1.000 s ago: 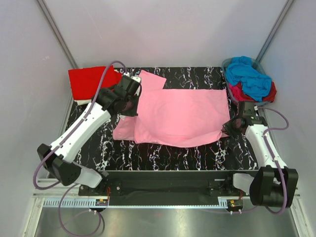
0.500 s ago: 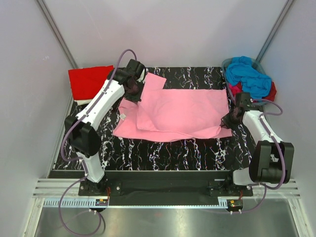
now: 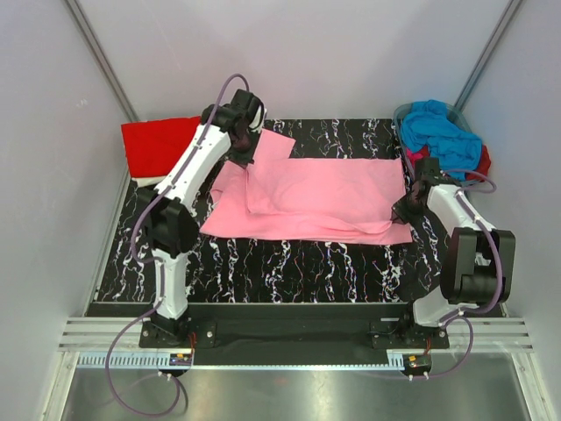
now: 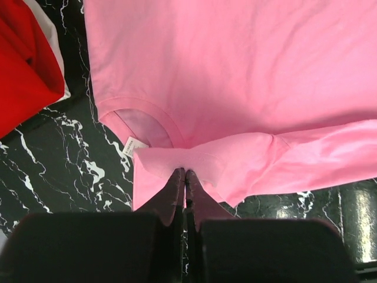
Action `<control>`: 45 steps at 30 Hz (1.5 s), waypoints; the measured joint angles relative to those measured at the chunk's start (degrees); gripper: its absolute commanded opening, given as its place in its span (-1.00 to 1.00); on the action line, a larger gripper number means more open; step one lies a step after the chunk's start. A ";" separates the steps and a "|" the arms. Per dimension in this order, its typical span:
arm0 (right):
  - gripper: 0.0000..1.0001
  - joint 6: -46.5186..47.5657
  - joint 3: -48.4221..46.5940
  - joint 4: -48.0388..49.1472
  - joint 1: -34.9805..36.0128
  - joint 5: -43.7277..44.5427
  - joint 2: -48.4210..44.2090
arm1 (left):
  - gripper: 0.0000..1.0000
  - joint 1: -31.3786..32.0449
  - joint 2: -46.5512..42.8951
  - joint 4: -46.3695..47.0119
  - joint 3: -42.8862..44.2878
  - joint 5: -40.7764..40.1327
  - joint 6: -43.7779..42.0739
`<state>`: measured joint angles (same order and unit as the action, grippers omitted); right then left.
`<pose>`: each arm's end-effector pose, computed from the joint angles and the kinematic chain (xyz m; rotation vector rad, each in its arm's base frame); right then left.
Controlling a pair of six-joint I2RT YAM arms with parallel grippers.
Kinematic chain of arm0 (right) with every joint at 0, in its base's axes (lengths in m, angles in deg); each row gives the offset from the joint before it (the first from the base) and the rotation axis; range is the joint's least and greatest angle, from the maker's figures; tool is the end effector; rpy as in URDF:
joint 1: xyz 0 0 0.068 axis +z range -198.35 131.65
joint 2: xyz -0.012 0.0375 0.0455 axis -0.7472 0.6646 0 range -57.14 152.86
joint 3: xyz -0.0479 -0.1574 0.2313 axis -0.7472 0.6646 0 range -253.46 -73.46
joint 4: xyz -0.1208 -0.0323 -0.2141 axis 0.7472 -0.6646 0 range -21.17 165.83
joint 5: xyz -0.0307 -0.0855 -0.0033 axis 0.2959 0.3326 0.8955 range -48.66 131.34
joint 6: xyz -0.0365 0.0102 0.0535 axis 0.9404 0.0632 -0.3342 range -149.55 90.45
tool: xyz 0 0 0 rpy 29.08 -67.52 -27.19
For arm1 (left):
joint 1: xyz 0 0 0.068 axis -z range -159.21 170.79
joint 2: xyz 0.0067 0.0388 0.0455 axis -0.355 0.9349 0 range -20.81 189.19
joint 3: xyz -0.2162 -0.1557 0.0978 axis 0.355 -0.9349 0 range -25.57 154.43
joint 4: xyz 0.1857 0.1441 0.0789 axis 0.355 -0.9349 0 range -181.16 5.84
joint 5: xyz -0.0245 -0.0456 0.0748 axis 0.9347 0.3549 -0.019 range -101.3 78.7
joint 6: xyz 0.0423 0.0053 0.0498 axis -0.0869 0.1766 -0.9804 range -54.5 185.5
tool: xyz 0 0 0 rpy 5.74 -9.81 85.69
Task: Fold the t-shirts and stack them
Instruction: Fold the tshirt
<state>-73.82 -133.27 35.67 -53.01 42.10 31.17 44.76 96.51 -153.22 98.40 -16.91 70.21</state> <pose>0.2878 -0.0242 0.2146 1.1555 2.5312 0.1603 0.3918 -0.1687 0.3333 0.4120 2.6194 -0.0355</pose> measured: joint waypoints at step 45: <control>0.35 2.95 18.43 7.89 -14.27 -8.92 -6.05 | 0.37 -16.22 -44.06 42.75 -81.77 9.97 25.24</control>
<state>-70.87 -114.84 43.56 -67.28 33.18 25.12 28.54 52.44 -110.46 16.63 -6.94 95.45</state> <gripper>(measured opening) 0.688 0.669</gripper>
